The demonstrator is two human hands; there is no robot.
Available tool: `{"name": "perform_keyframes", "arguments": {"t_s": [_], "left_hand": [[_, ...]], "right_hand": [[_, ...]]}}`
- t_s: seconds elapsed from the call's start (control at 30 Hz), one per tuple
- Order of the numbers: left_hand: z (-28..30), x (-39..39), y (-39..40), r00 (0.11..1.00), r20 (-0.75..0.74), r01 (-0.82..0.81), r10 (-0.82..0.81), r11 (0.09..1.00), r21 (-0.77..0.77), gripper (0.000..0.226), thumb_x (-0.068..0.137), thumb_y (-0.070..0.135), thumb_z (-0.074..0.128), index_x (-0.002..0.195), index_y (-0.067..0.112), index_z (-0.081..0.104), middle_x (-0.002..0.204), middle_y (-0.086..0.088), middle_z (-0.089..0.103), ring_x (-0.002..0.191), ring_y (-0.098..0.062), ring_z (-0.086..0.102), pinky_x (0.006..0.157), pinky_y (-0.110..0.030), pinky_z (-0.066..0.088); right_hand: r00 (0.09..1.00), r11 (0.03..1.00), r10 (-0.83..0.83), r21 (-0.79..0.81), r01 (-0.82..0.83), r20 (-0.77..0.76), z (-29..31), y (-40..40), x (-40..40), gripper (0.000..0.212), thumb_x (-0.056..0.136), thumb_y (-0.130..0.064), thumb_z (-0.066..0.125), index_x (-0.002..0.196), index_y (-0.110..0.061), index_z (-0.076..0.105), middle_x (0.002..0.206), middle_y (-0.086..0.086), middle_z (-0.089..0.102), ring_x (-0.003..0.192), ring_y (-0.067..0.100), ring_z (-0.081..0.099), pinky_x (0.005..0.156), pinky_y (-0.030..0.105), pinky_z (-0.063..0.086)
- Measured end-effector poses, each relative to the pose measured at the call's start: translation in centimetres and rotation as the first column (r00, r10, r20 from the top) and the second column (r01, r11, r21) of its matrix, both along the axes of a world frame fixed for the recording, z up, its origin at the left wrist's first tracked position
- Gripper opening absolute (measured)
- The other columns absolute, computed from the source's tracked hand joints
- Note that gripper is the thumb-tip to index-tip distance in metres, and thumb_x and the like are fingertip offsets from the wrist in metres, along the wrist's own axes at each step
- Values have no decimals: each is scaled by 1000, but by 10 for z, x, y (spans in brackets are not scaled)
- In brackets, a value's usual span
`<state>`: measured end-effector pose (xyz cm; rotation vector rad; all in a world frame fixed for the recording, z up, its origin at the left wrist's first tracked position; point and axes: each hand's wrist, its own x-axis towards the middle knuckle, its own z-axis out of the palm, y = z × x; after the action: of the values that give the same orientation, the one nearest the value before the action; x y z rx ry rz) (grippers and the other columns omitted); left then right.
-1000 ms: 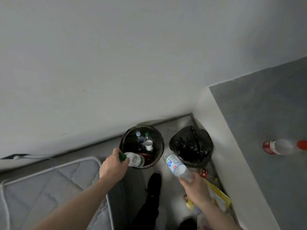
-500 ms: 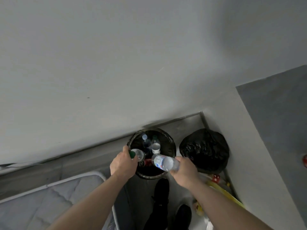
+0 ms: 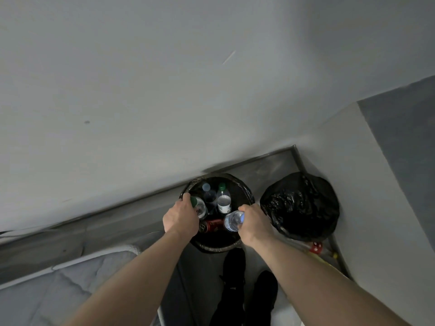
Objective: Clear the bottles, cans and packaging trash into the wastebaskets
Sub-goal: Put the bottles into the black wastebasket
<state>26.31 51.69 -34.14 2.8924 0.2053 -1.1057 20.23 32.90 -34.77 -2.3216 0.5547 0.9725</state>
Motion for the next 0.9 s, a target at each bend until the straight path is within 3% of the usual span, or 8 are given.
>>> {"name": "perform_keyframes", "arguments": {"t_s": [0.17, 0.27, 0.43, 0.57, 0.9], "left_hand": [[-8, 7, 1, 999, 33, -36, 36, 999, -7, 47, 100, 25, 50, 143, 26, 31, 129, -5, 59, 108, -33, 64, 73, -38, 44], [-11, 10, 3, 999, 40, -32, 32, 999, 4, 70, 98, 20, 50, 158, 28, 14, 137, -4, 55, 112, -31, 64, 78, -39, 47], [-10, 13, 4, 1000, 13, -12, 13, 999, -29, 78, 97, 15, 48, 160, 31, 5, 147, -3, 47, 113, -32, 63, 77, -39, 47], [-12, 17, 8, 1000, 4, -5, 5, 998, -61, 84, 97, 15, 47, 160, 31, -6, 148, -5, 43, 109, -34, 63, 73, -39, 44], [4, 14, 3, 999, -42, 23, -26, 996, -89, 80, 96, 18, 50, 160, 33, 5, 150, -3, 45, 119, -32, 60, 88, -42, 48]], "right_hand": [[1000, 1000, 2, 14, -2, 3, -9, -2, 5, 49, 92, -10, 66, 139, -21, 54, 135, 3, 47, 113, 28, 60, 93, 31, 49], [1000, 999, 2, 33, -2, 0, -10, -2, 9, 48, 91, -7, 67, 137, -18, 56, 136, 4, 47, 114, 28, 60, 94, 31, 50], [999, 998, -2, 68, 0, 34, -12, 4, 22, 44, 93, -6, 59, 136, -13, 55, 135, 11, 51, 118, 28, 56, 99, 33, 48], [999, 995, -19, 97, 15, 47, -8, 9, 30, 61, 90, -2, 66, 146, -20, 49, 138, 3, 48, 126, 23, 53, 103, 28, 45], [995, 990, -87, 117, 82, 39, 5, 6, 12, 67, 86, 0, 61, 145, -25, 43, 142, -2, 43, 123, 21, 56, 102, 29, 46]]}}
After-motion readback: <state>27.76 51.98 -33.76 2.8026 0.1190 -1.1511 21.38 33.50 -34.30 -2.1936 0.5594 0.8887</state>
